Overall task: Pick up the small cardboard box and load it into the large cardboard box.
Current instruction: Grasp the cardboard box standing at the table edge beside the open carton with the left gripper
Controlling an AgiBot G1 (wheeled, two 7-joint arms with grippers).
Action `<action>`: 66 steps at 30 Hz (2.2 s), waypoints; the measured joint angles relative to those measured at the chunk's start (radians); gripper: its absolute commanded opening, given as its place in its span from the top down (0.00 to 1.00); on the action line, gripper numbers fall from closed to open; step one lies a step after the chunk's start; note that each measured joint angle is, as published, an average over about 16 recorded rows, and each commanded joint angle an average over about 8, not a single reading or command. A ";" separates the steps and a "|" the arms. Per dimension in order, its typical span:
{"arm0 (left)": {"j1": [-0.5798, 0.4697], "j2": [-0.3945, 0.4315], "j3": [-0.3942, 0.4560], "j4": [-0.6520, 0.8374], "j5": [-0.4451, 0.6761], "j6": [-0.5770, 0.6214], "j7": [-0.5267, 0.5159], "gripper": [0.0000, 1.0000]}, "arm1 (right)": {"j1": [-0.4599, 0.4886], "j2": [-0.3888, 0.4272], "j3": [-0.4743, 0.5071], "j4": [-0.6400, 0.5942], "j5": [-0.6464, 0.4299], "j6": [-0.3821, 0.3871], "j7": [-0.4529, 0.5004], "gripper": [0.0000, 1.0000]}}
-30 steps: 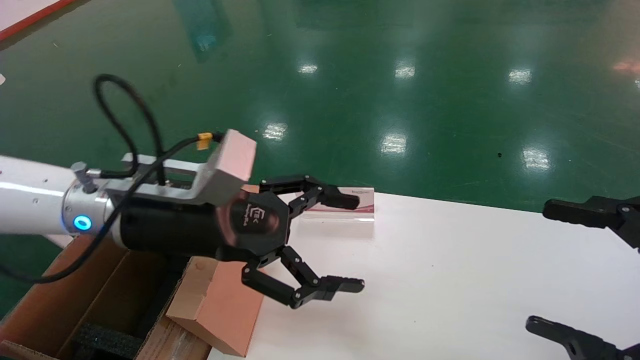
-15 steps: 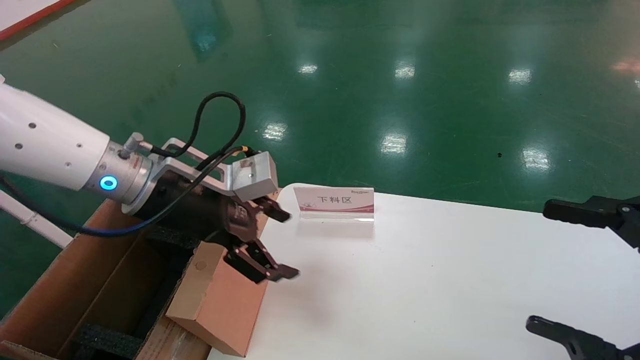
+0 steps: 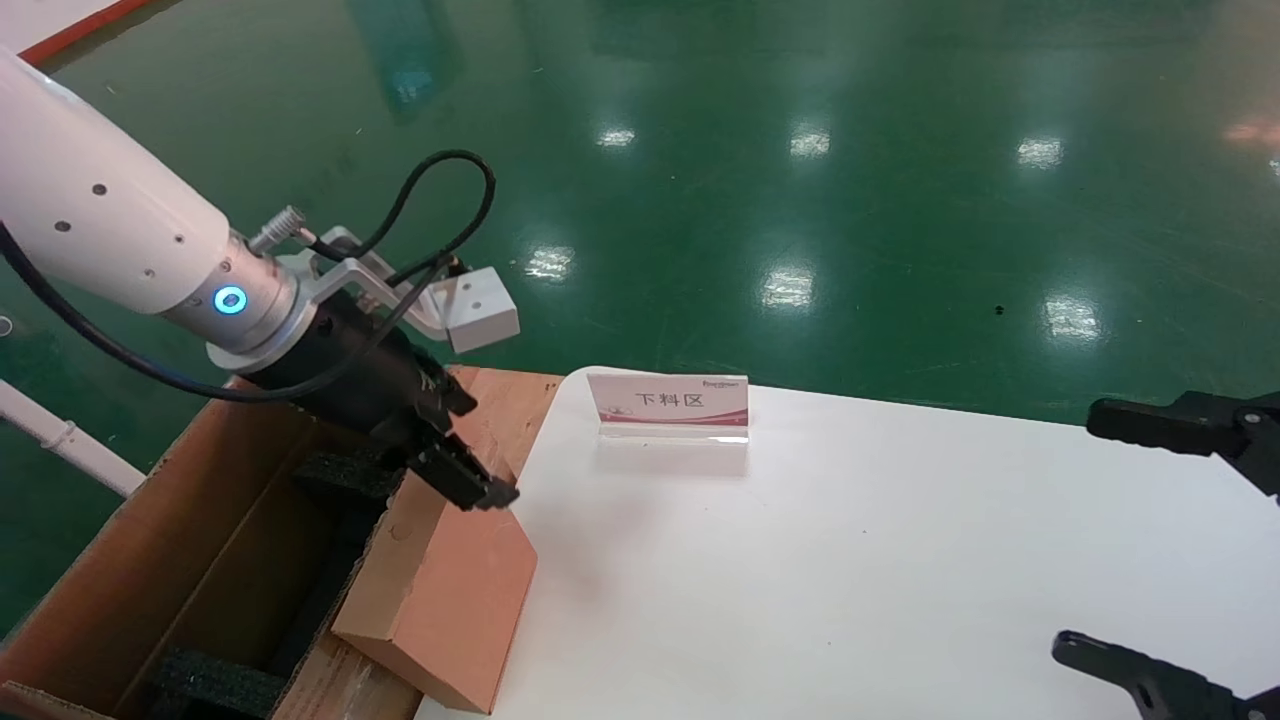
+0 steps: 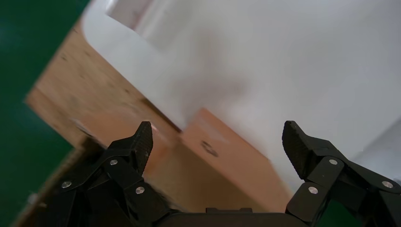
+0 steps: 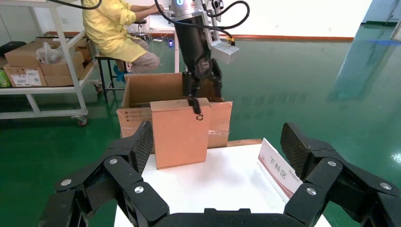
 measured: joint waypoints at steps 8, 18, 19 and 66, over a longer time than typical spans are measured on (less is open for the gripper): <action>-0.118 0.015 0.181 -0.003 -0.038 -0.005 -0.097 0.00 | 0.000 0.000 -0.001 0.000 0.000 0.000 0.000 0.00; -0.220 0.031 0.359 -0.003 -0.083 -0.015 -0.171 0.00 | 0.000 0.001 -0.001 0.000 0.001 0.001 -0.001 0.00; -0.226 0.032 0.374 -0.003 -0.087 -0.016 -0.177 0.00 | 0.000 0.001 -0.001 0.000 0.001 0.001 -0.001 0.00; -0.253 0.035 0.607 -0.004 -0.162 -0.091 -0.233 0.95 | 0.001 0.002 -0.004 0.000 0.003 0.002 -0.002 1.00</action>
